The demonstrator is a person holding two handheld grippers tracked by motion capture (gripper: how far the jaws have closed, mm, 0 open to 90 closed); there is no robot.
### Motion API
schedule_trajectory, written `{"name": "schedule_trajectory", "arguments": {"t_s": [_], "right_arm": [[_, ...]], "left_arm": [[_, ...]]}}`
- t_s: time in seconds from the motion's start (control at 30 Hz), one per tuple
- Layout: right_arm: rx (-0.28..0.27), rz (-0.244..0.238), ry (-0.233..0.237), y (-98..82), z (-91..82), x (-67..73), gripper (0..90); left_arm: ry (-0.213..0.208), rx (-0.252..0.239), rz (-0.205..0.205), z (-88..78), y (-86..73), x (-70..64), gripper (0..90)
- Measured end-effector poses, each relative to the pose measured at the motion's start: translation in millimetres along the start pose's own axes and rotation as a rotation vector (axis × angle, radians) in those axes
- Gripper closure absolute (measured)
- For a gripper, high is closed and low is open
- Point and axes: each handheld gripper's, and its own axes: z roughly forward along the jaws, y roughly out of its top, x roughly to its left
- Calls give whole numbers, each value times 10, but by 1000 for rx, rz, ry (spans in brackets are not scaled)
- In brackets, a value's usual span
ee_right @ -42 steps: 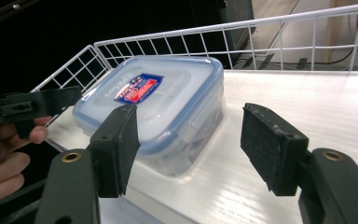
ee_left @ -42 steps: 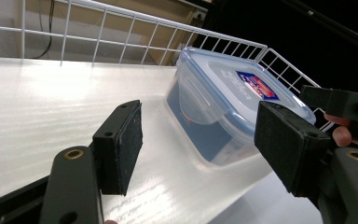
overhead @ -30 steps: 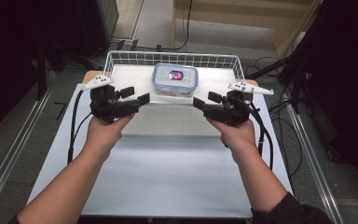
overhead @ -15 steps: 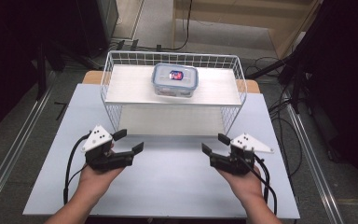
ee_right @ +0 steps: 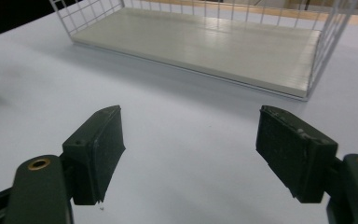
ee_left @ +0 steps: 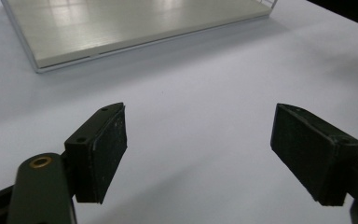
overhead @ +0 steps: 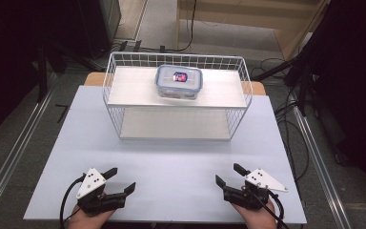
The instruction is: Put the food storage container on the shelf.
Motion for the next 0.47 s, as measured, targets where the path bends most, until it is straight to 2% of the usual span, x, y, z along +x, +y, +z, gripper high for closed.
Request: {"name": "schedule_trajectory", "arguments": {"t_s": [0.07, 0.23, 0.4, 0.47], "right_arm": [[-3, 13, -5, 1, 15, -30, 210], [-17, 16, -17, 10, 29, -56, 212], [-12, 25, -13, -2, 53, -69, 215], [-2, 17, -6, -17, 67, -68, 216]], "left_arm": [[4, -16, -9, 15, 20, 36, 178], [-4, 1, -4, 48, 24, 67, 160], [-3, -9, -38, 18, 30, 133, 158], [-18, -15, -53, 9, 40, 142, 159]]}}
